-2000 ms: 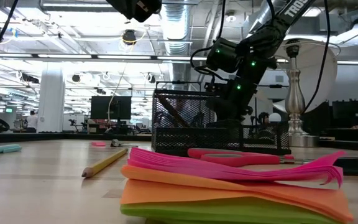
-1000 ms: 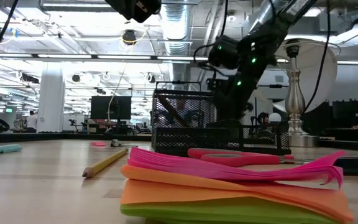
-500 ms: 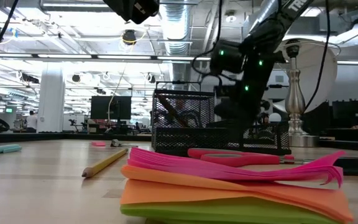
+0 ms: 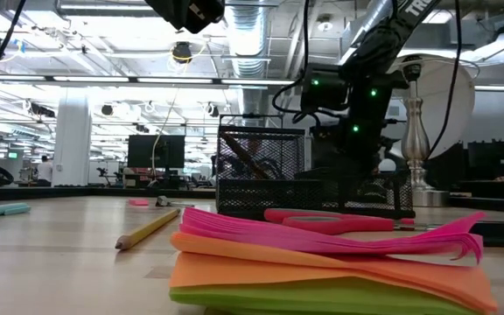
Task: Pick and place office supplies into organizer
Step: Put the pink pen into the desk organizer
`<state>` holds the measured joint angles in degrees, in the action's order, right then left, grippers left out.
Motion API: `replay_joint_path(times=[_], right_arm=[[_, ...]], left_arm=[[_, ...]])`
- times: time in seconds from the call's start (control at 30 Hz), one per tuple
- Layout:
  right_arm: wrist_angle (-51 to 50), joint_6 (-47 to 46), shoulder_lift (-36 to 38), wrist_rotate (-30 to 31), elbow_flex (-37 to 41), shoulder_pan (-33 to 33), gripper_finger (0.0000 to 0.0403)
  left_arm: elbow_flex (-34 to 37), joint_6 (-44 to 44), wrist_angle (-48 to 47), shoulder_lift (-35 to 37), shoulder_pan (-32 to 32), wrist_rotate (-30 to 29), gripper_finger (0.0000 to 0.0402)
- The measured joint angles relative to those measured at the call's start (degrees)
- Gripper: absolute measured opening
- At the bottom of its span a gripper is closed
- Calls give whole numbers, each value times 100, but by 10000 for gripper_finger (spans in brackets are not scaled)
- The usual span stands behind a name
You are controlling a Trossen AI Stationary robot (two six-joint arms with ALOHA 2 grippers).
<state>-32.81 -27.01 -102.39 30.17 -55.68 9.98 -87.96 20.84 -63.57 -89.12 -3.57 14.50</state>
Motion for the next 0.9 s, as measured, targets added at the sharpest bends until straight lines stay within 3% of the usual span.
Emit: replay_joint_path(times=[0.2, 0.37, 0.9], right_arm=[[-612, -883, 0, 14, 0, -107, 121], [-1064, -1528, 1, 458, 0, -290, 123], [-328, -1822, 4, 291, -7, -446, 123]], left_arm=[[0, 2, 2, 0, 0, -4, 61], [0, 1, 2, 0, 0, -6, 61], [0, -20, 3, 0, 1, -20, 61]])
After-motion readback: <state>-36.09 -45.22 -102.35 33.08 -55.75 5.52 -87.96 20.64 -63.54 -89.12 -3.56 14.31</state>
